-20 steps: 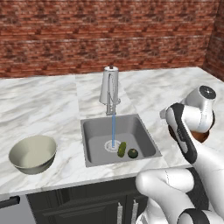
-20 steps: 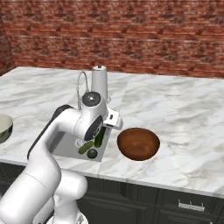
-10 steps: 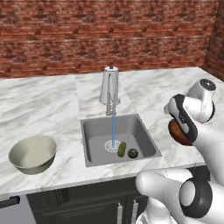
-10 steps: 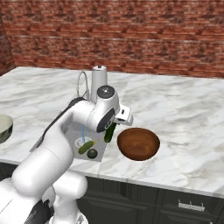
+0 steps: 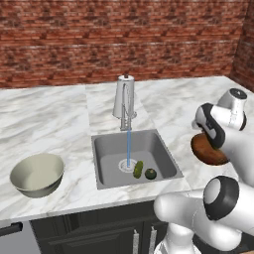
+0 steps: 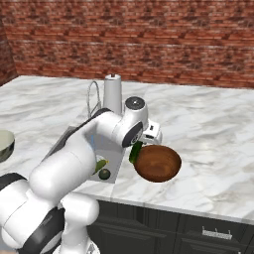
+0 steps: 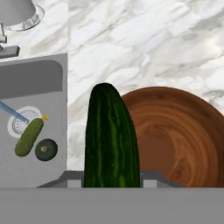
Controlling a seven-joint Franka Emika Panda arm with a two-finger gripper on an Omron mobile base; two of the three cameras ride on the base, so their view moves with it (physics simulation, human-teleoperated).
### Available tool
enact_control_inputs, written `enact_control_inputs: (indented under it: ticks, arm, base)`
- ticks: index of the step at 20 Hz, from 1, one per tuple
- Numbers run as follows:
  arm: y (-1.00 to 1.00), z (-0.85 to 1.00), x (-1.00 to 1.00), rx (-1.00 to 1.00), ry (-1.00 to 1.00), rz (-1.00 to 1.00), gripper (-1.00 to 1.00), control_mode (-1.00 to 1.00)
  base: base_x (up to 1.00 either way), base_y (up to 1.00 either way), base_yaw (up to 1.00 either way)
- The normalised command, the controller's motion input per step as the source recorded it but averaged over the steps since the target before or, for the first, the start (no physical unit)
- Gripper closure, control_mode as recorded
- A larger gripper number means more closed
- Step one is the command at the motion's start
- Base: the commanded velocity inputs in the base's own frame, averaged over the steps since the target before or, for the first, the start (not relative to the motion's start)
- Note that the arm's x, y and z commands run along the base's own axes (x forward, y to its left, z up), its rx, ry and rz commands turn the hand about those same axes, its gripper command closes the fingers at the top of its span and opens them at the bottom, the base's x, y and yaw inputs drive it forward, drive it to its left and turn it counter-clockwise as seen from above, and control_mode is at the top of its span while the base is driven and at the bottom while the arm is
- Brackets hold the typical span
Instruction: Pick the cucumbers from the sink and place them in one bowl. Place the squash in the other bowl. Then turn off the sink faucet.
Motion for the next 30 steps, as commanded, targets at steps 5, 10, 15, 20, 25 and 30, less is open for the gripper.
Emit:
enact_control_inputs:
  ticks: [5, 10, 15, 20, 25, 30]
  arm:
    - [-0.33, -0.12, 0.14, 0.0, 0.08, 0.0, 1.0, -1.0]
    - [-0.33, -0.22, 0.11, 0.0, 0.03, 0.0, 1.0, -1.0]
    - [-0.26, -0.28, 0.18, 0.0, 0.02, 0.0, 1.0, -1.0]
    - [-0.16, -0.33, 0.25, 0.0, 0.03, 0.0, 1.0, -1.0]
    - [-0.06, -0.23, 0.21, 0.0, 0.04, 0.0, 1.0, -1.0]
    - [-0.19, -0.14, 0.08, 0.0, 0.04, 0.0, 1.0, -1.0]
  base:
    - [0.0, 0.0, 0.0]
    - [0.0, 0.0, 0.0]
    - [0.0, 0.0, 0.0]
    - [0.0, 0.0, 0.0]
    - [0.0, 0.0, 0.0]
    - [0.0, 0.0, 0.0]
